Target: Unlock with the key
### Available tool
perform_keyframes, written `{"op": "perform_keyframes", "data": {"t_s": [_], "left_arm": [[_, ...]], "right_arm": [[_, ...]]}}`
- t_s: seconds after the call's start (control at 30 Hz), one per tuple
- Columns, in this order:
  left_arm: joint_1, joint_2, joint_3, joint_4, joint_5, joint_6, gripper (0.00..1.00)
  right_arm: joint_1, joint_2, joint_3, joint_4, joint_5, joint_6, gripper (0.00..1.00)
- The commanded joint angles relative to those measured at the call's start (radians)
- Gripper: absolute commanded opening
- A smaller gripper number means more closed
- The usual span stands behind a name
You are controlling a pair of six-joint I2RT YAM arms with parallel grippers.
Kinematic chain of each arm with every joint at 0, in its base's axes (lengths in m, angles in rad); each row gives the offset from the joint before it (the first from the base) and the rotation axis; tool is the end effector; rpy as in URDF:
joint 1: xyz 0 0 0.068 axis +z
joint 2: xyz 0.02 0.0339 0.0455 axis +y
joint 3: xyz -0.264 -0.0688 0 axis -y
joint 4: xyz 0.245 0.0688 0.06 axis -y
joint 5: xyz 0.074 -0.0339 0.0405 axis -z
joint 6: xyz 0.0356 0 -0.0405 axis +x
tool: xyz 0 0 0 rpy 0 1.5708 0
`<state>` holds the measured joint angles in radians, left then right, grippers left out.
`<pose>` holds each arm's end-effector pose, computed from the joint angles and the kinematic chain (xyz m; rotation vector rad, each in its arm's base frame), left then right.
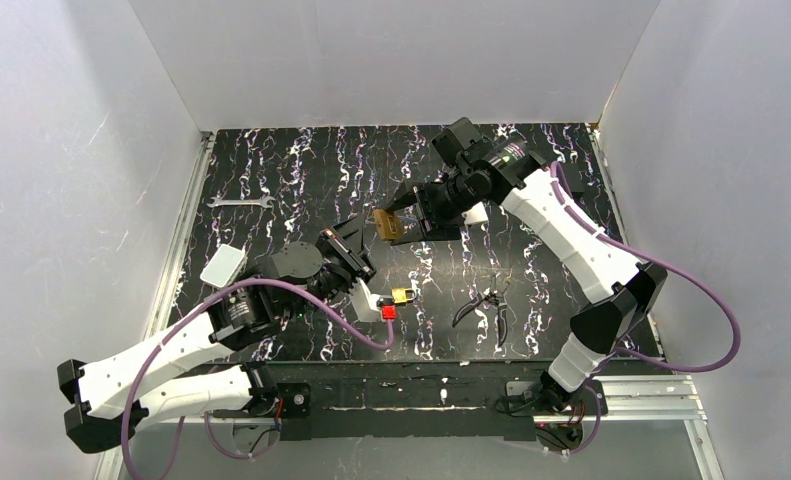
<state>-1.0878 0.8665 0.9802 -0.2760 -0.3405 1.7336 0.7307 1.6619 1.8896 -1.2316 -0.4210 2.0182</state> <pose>0.0996 -0.1644 0.3847 1.7035 0.5365 0.7646 0.2333 0.2286 0.4003 -1.4902 -2.2667 -0.8864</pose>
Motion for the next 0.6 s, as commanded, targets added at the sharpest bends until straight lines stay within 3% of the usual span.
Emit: {"op": "perform_keyframes", "data": {"t_s": [0.0, 0.57], "left_arm": [[-0.003, -0.021, -0.021, -0.032, -0.002, 0.015, 0.0], [-0.018, 0.004, -0.025, -0.036, -0.012, 0.082, 0.0]], "right_arm": [[0.007, -0.036, 0.033, 0.046, -0.057, 0.029, 0.01], [0.012, 0.012, 0.087, -0.029, -0.092, -0.013, 0.01]]}}
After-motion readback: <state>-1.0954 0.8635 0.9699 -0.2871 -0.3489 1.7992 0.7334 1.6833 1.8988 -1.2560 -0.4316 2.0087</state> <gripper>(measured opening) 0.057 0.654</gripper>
